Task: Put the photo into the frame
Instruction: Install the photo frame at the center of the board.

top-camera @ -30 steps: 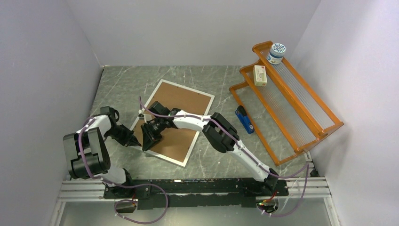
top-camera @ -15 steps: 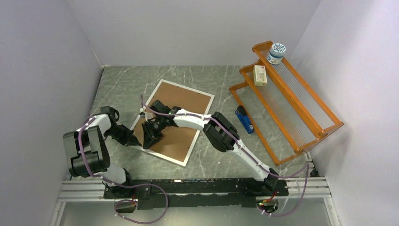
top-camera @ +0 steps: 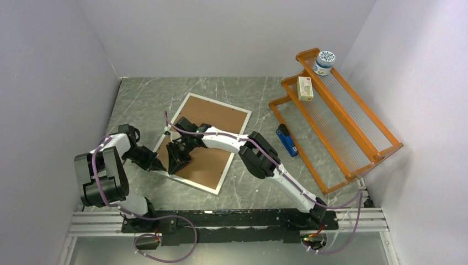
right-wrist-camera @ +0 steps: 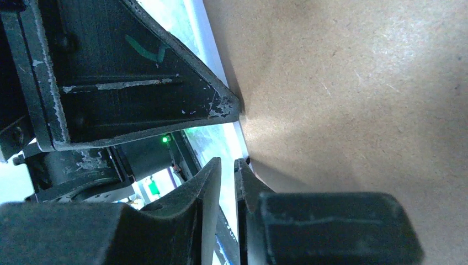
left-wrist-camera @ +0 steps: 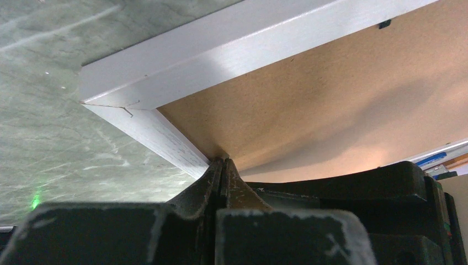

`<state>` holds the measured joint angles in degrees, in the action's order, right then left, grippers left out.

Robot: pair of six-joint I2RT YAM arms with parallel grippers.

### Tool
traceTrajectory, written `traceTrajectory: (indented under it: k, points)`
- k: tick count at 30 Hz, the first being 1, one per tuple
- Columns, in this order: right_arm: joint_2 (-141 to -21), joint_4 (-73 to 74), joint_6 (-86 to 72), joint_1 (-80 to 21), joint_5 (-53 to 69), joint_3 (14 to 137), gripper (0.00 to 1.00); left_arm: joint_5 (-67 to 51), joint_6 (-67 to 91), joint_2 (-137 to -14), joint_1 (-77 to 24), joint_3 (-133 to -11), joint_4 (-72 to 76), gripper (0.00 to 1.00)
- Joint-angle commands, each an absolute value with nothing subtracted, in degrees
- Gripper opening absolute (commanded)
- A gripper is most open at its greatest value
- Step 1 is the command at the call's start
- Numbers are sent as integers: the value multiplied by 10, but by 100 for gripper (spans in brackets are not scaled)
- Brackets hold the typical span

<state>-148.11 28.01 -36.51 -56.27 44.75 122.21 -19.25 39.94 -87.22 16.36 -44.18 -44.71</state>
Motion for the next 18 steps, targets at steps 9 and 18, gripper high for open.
traceTrajectory:
  k: [9,18]
  points:
    - [-1546,372,-322,-495,151,1203,21,-136,393,-896,162,-442,-468,2]
    - [-1544,365,-336,-475,135,1184,21,-135,394,-898,162,-443,-470,2]
